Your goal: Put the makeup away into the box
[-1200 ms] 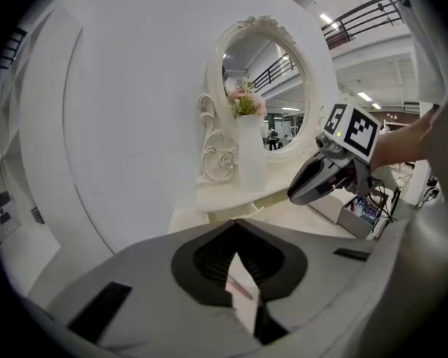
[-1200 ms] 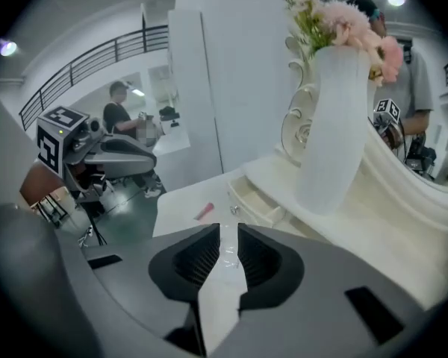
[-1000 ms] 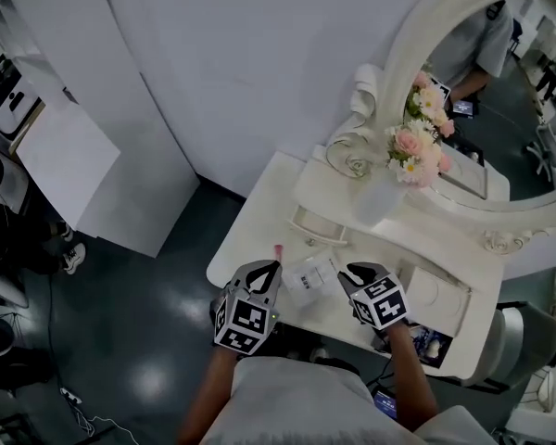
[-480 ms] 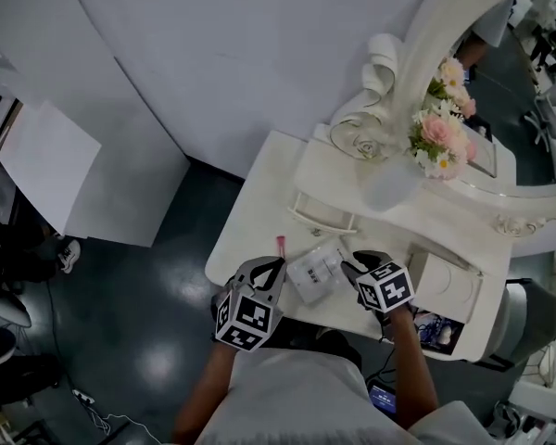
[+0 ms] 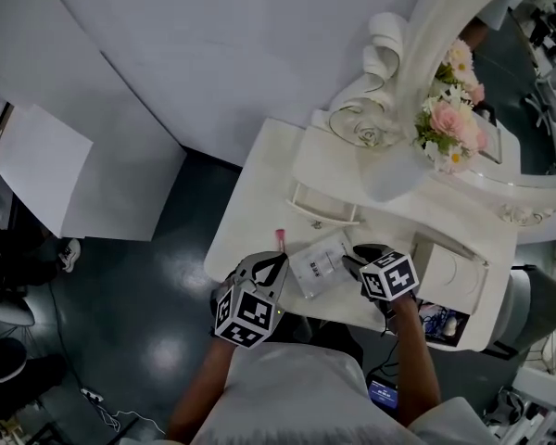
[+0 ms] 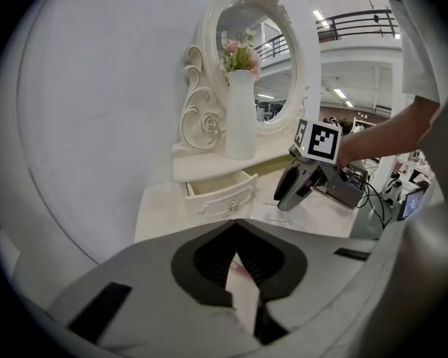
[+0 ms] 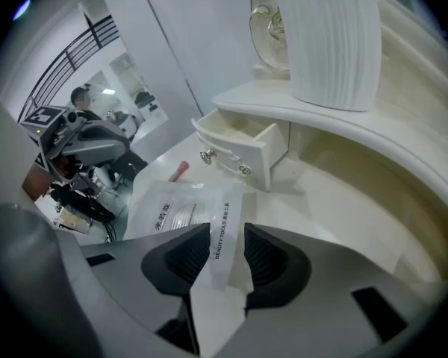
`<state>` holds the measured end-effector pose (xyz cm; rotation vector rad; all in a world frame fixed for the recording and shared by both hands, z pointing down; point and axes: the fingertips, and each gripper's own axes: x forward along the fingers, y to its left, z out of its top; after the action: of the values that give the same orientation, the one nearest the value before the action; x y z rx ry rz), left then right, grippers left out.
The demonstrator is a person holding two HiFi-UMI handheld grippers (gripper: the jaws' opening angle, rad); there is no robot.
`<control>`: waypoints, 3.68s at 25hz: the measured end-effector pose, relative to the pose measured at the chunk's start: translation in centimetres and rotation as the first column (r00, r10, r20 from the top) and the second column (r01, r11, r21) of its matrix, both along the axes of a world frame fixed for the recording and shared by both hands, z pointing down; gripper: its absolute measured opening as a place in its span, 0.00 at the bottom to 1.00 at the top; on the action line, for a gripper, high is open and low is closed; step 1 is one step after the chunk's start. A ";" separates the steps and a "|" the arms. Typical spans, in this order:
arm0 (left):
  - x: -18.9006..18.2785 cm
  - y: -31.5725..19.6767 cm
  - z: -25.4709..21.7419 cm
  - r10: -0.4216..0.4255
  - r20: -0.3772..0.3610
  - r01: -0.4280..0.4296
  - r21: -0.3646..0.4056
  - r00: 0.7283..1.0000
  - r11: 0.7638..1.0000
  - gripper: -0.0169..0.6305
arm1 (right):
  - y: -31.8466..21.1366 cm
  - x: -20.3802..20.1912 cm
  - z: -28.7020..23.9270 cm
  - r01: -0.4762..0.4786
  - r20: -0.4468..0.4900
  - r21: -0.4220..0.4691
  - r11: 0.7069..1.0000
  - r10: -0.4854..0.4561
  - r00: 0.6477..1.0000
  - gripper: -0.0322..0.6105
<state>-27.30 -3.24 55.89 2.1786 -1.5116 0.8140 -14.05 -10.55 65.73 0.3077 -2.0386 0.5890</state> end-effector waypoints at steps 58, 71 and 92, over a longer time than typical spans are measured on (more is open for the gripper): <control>32.6 -0.5 -5.8 0.482 0.035 -0.483 0.062 0.875 0.873 0.06 | 6.5 35.2 -9.1 -0.631 0.237 -0.064 0.773 0.626 0.743 0.05; 36.3 -0.6 -4.7 0.507 0.051 -0.509 0.034 0.860 0.860 0.06 | 6.0 40.7 -5.0 -0.727 0.104 -0.076 0.683 0.730 0.675 0.05; 38.2 -0.6 -3.5 0.528 0.059 -0.530 0.009 0.847 0.848 0.06 | 5.3 41.4 -3.2 -0.830 0.078 -0.155 0.535 0.844 0.530 0.06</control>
<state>10.90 -3.86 52.34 2.6561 -0.9344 1.0276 27.32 -5.21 62.51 1.2795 -1.8833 1.3355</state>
